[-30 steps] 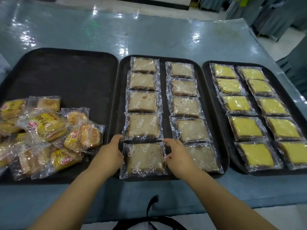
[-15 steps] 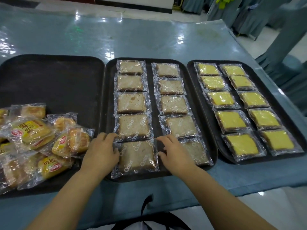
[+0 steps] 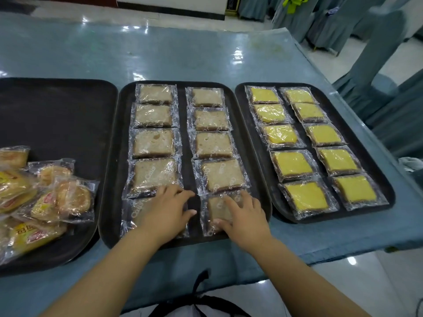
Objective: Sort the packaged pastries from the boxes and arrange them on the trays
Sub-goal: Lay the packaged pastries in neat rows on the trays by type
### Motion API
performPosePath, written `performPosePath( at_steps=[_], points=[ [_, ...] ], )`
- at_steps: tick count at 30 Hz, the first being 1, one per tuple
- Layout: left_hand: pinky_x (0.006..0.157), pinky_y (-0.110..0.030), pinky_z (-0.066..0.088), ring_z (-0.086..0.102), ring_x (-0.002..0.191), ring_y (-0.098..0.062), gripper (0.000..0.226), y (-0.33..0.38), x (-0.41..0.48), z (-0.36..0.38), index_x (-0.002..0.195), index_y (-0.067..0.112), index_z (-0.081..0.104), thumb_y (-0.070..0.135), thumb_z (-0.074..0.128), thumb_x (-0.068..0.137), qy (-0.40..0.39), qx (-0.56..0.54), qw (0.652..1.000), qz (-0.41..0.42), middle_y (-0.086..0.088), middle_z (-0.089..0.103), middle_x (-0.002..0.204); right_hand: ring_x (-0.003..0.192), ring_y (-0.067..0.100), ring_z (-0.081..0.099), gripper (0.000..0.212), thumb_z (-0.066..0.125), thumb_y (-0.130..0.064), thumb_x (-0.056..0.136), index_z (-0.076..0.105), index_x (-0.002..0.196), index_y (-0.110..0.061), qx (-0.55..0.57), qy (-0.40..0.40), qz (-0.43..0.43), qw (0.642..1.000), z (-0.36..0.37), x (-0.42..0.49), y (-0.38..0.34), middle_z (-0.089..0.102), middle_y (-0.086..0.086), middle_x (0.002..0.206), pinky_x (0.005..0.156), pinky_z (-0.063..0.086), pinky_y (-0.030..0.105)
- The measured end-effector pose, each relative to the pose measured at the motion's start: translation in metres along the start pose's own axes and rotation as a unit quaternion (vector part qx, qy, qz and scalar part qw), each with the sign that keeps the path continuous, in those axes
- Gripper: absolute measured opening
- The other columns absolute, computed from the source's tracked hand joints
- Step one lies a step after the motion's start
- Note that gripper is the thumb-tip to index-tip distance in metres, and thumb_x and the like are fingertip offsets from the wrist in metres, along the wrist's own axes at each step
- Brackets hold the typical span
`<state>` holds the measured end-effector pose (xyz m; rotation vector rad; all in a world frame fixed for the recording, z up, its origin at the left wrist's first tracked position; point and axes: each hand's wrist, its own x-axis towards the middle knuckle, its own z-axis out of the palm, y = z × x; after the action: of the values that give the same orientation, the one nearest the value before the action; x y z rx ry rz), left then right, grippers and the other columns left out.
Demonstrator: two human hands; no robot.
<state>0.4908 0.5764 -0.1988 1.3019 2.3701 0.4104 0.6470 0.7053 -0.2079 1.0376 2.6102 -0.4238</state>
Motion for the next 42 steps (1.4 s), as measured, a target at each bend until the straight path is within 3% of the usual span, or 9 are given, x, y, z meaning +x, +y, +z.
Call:
performPosePath(
  at_steps=[5, 9, 16, 21, 25, 28, 32, 38, 42],
  points=[
    [0.108, -0.031, 0.025, 0.028, 0.126, -0.021, 0.059, 0.025, 0.011, 0.015, 0.142, 0.032, 0.033, 0.049, 0.051, 0.089, -0.040, 0.041, 0.998, 0.028, 0.003, 0.034, 0.140, 0.132, 0.033, 0.023, 0.069, 0.047, -0.064, 0.085, 0.028, 0.144, -0.034, 0.004, 0.004, -0.033, 0.999, -0.004, 0.002, 0.004, 0.020, 0.009, 0.150, 0.107, 0.028, 0.045],
    [0.111, -0.033, 0.024, 0.023, 0.132, -0.022, 0.062, 0.032, 0.017, 0.019, 0.145, 0.027, 0.029, 0.048, 0.051, 0.090, -0.010, 0.016, 1.000, -0.003, 0.001, 0.026, 0.145, 0.128, 0.029, 0.031, 0.060, 0.054, -0.054, 0.087, 0.040, 0.138, -0.026, 0.029, 0.085, -0.058, 0.994, -0.015, 0.011, 0.021, 0.033, 0.006, 0.145, 0.102, 0.037, 0.043],
    [0.117, -0.040, 0.003, -0.008, 0.145, -0.021, 0.078, 0.039, 0.043, 0.023, 0.151, 0.024, -0.005, 0.060, 0.032, 0.092, -0.089, 0.106, 0.990, -0.015, -0.002, -0.018, 0.156, 0.145, 0.025, -0.014, 0.085, 0.043, -0.057, 0.092, 0.001, 0.152, -0.015, -0.001, -0.026, -0.103, 0.994, -0.029, 0.053, 0.035, -0.015, 0.006, 0.158, 0.117, 0.002, 0.036],
    [0.117, -0.038, 0.003, -0.003, 0.146, -0.017, 0.074, 0.034, 0.051, 0.024, 0.151, 0.024, 0.004, 0.060, 0.033, 0.092, -0.085, 0.109, 0.990, -0.018, 0.000, -0.010, 0.158, 0.145, 0.025, 0.003, 0.080, 0.042, -0.057, 0.092, 0.010, 0.152, -0.016, 0.000, -0.045, -0.102, 0.994, -0.029, 0.054, 0.034, -0.007, 0.005, 0.159, 0.115, 0.018, 0.038],
    [0.116, -0.037, 0.014, 0.014, 0.142, -0.019, 0.063, 0.034, 0.057, 0.019, 0.146, 0.026, 0.025, 0.057, 0.037, 0.092, -0.031, 0.093, 0.995, -0.015, 0.002, 0.013, 0.157, 0.138, 0.026, 0.020, 0.064, 0.043, -0.050, 0.094, 0.028, 0.145, -0.015, 0.017, 0.020, -0.106, 0.994, -0.043, 0.065, 0.037, 0.017, 0.006, 0.155, 0.111, 0.029, 0.041],
    [0.114, -0.037, 0.020, 0.020, 0.139, -0.023, 0.054, 0.036, 0.070, 0.010, 0.143, 0.023, 0.033, 0.045, 0.042, 0.095, 0.019, 0.063, 0.998, -0.016, -0.003, 0.024, 0.153, 0.141, 0.026, 0.014, 0.059, 0.040, -0.041, 0.098, 0.022, 0.148, -0.015, 0.032, 0.041, -0.118, 0.992, -0.057, 0.086, 0.034, 0.015, 0.008, 0.156, 0.113, 0.027, 0.042],
    [0.116, -0.037, 0.018, 0.018, 0.142, -0.025, 0.051, 0.031, 0.101, -0.002, 0.148, 0.021, 0.025, 0.035, 0.035, 0.099, 0.037, 0.051, 0.997, -0.034, -0.004, 0.016, 0.156, 0.145, 0.025, 0.005, 0.053, 0.033, -0.033, 0.102, 0.020, 0.149, -0.014, -0.010, 0.019, -0.152, 0.988, -0.067, 0.119, 0.024, 0.009, 0.008, 0.158, 0.116, 0.020, 0.043],
    [0.117, -0.041, 0.015, 0.004, 0.146, -0.024, 0.059, 0.019, 0.139, -0.004, 0.150, 0.017, 0.014, 0.042, 0.031, 0.099, -0.084, 0.138, 0.987, -0.008, -0.006, 0.001, 0.159, 0.146, 0.020, 0.002, 0.055, 0.025, -0.034, 0.104, 0.012, 0.151, -0.009, -0.066, -0.055, -0.116, 0.989, -0.069, 0.141, 0.021, -0.001, 0.002, 0.160, 0.117, 0.015, 0.045],
    [0.119, -0.039, 0.008, -0.005, 0.146, -0.022, 0.064, 0.015, 0.143, -0.005, 0.151, 0.018, 0.005, 0.042, 0.034, 0.099, -0.105, 0.137, 0.985, 0.003, -0.005, -0.009, 0.158, 0.146, 0.018, -0.003, 0.058, 0.025, -0.035, 0.103, 0.006, 0.152, -0.011, -0.069, -0.066, -0.106, 0.990, -0.069, 0.145, 0.021, -0.007, 0.000, 0.160, 0.117, 0.009, 0.043]
  ],
)
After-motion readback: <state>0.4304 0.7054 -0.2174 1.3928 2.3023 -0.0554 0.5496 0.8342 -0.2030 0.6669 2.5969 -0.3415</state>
